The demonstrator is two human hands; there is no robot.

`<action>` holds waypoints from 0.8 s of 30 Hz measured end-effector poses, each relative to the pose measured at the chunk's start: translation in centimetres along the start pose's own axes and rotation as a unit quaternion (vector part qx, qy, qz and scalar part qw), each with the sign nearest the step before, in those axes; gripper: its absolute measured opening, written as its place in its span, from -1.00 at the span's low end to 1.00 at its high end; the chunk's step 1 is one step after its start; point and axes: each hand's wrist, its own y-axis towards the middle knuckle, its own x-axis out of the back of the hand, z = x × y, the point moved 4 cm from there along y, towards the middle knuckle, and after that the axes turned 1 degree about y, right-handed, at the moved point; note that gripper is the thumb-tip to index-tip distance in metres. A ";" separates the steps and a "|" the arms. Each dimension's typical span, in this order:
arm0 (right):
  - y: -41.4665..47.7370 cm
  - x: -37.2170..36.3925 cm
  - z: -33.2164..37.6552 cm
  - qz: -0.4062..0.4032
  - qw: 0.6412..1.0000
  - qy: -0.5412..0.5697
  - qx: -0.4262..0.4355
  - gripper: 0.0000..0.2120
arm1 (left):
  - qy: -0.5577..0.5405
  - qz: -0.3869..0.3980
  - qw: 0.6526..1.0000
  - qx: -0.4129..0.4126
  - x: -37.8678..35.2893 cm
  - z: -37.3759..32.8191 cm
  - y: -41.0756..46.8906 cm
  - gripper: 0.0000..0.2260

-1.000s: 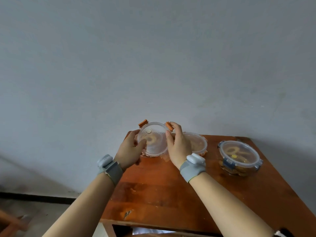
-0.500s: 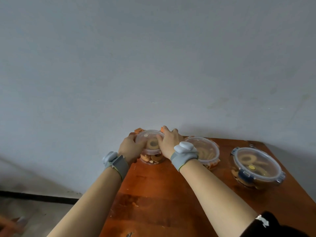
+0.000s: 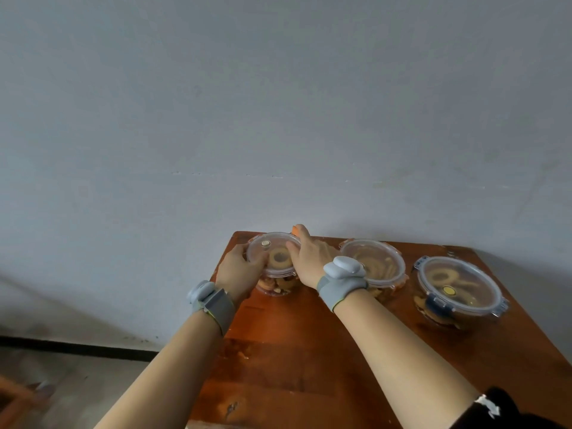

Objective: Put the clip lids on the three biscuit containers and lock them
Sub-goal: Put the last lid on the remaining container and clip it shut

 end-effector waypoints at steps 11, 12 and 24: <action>-4.8 1.1 -0.2 -0.009 0.999 0.027 -0.016 -0.45 | 0.004 0.029 1.000 0.005 0.2 -0.1 -5.0 -0.43; -5.1 1.0 -0.2 -0.018 0.999 0.045 -0.014 -0.45 | 0.007 0.031 0.999 0.001 0.3 -0.2 -5.2 -0.41; -4.8 -0.3 -1.3 0.049 0.980 0.188 -0.046 -0.41 | -0.070 0.112 0.991 0.003 0.4 0.1 -4.8 -0.29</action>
